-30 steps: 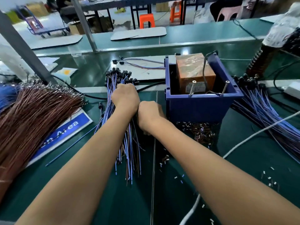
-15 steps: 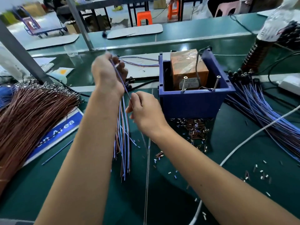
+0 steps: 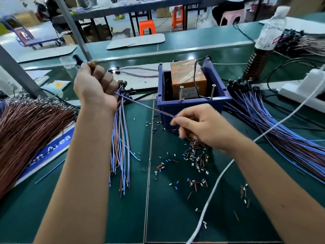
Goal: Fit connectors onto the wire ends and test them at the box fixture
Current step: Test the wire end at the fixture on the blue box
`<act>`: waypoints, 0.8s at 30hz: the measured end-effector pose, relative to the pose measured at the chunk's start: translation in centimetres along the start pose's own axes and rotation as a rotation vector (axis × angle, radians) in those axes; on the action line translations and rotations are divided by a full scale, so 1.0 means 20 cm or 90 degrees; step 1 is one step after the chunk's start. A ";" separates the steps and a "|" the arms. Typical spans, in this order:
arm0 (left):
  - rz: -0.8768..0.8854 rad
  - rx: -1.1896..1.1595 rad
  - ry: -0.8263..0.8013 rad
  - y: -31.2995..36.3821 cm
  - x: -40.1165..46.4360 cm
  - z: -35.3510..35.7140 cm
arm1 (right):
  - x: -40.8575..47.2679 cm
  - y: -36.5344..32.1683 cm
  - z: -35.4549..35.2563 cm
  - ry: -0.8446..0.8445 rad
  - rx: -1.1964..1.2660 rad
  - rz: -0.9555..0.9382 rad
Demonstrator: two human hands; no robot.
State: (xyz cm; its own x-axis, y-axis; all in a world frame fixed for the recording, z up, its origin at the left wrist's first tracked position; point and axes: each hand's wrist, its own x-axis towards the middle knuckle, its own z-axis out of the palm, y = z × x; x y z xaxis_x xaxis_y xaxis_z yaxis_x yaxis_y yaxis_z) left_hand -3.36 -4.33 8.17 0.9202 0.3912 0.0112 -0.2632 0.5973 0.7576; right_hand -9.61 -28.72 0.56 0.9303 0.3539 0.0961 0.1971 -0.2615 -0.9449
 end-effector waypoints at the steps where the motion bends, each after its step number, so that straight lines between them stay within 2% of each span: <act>1: 0.031 0.034 -0.015 -0.01 -0.03 -0.01 | -0.03 0.03 -0.06 0.012 -0.018 0.009; 3: 0.109 0.116 -0.072 -0.04 -0.09 -0.02 | -0.09 0.09 -0.17 0.050 -0.043 0.024; 6: 0.221 0.307 -0.237 -0.14 -0.25 0.01 | -0.14 0.15 -0.26 0.090 -0.029 0.036; 10: 0.492 0.742 -0.541 -0.39 -0.50 0.11 | -0.18 0.19 -0.27 0.022 -0.028 -0.009; 11: 0.545 0.831 -0.581 -0.45 -0.55 0.13 | -0.19 0.19 -0.26 0.003 -0.029 -0.022; 13: 0.563 0.910 -0.593 -0.55 -0.61 0.13 | -0.19 0.19 -0.26 -0.013 -0.015 -0.045; 17: 0.529 0.951 -0.561 -0.65 -0.63 0.08 | -0.20 0.21 -0.27 0.001 -0.020 -0.039; 21: 0.564 0.908 -0.469 -0.65 -0.57 0.04 | -0.19 0.24 -0.29 0.122 0.077 -0.006; 24: 0.554 0.889 -0.446 -0.66 -0.55 0.01 | -0.18 0.25 -0.27 0.153 0.138 -0.009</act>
State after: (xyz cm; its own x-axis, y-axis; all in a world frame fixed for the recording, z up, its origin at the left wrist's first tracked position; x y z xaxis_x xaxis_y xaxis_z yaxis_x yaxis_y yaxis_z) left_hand -9.95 -16.62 -1.92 0.7016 -0.3241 0.6346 -0.6176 -0.7207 0.3148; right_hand -10.35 -36.22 -2.73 0.9795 0.1270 0.1561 0.1636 -0.0513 -0.9852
